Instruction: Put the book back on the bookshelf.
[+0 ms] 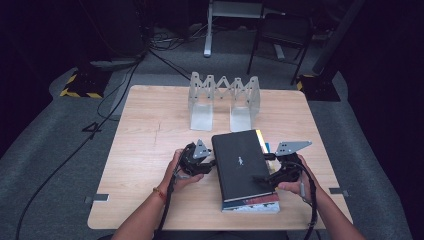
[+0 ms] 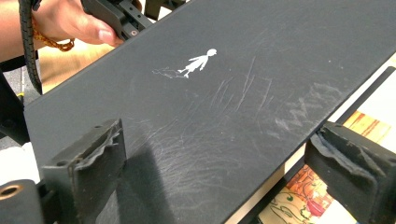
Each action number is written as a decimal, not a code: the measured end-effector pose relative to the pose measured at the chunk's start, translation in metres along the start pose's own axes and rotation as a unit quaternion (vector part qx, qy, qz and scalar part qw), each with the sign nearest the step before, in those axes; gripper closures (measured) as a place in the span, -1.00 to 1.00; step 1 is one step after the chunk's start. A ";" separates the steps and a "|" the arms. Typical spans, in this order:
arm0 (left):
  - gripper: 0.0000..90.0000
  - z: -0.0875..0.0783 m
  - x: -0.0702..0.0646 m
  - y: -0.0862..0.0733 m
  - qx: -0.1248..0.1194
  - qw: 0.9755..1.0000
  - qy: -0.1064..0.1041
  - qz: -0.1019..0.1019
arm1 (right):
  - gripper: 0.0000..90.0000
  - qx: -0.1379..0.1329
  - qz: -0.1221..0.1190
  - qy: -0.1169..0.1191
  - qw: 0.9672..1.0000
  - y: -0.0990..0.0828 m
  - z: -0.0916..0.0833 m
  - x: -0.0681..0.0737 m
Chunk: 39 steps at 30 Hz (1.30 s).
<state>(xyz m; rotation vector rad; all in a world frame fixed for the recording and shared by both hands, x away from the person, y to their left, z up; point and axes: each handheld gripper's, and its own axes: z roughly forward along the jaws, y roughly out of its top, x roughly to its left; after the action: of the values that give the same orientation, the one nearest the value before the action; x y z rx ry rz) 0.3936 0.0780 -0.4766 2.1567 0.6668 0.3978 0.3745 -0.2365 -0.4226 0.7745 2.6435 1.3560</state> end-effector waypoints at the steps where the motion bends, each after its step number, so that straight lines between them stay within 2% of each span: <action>1: 0.36 0.000 0.000 0.000 -0.001 1.000 -0.003 0.000 | -0.86 -0.001 -0.001 0.000 1.000 0.000 0.000 0.000; 4: 0.58 0.001 0.000 -0.001 -0.004 1.000 -0.012 0.000 | -0.85 -0.004 -0.002 0.000 1.000 0.000 0.001 0.001; 9: 0.76 0.002 0.000 0.001 -0.003 1.000 -0.005 0.007 | -0.78 -0.017 -0.008 0.003 1.000 0.001 0.001 -0.001; 13: 0.71 0.003 0.005 0.002 -0.002 1.000 0.000 0.002 | -0.69 -0.035 -0.020 0.000 0.999 0.004 -0.002 -0.001; 16: 0.54 0.006 0.012 0.003 -0.002 1.000 0.000 -0.016 | -0.65 -0.047 -0.023 -0.006 0.999 0.007 -0.003 -0.001; 18: 0.37 0.007 0.015 0.003 -0.005 1.000 -0.003 -0.017 | -0.63 -0.047 -0.027 -0.007 0.999 0.007 -0.004 -0.002; 21: 0.35 0.009 0.020 0.001 -0.015 0.999 -0.011 -0.035 | -0.58 -0.051 -0.029 -0.003 0.998 0.007 -0.005 -0.004; 25: 0.35 0.008 0.021 0.002 -0.014 0.999 -0.011 -0.033 | -0.53 -0.057 -0.039 -0.001 0.998 0.008 -0.006 -0.004; 28: 0.37 0.006 0.018 0.007 -0.026 0.999 -0.001 -0.032 | -0.43 -0.073 -0.062 0.006 0.995 0.011 -0.013 -0.003; 30: 0.46 0.005 0.017 0.010 -0.032 0.999 -0.001 -0.025 | -0.37 -0.079 -0.073 0.005 0.994 0.013 -0.017 0.001; 31: 0.47 0.004 0.017 0.012 -0.035 0.999 -0.002 -0.028 | -0.34 -0.085 -0.076 0.004 0.993 0.013 -0.018 0.002; 32: 0.48 0.003 0.017 0.016 -0.042 0.999 0.002 -0.025 | -0.26 -0.099 -0.085 0.006 0.992 0.014 -0.023 0.004; 34: 0.51 0.002 0.016 0.017 -0.049 0.998 0.000 -0.027 | -0.23 -0.102 -0.088 0.007 0.991 0.014 -0.025 0.005; 36: 0.54 0.001 0.017 0.021 -0.056 0.998 -0.003 -0.033 | -0.14 -0.116 -0.100 0.014 0.988 0.016 -0.029 0.007; 39: 0.57 0.001 0.017 0.022 -0.059 0.998 -0.002 -0.030 | -0.09 -0.122 -0.110 0.021 0.986 0.020 -0.032 0.010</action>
<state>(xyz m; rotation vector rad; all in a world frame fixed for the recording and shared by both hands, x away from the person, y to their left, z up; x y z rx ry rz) 0.4149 0.0757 -0.4584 2.0211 0.6866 0.3901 0.3644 -0.2459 -0.3853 0.4150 2.4376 1.6053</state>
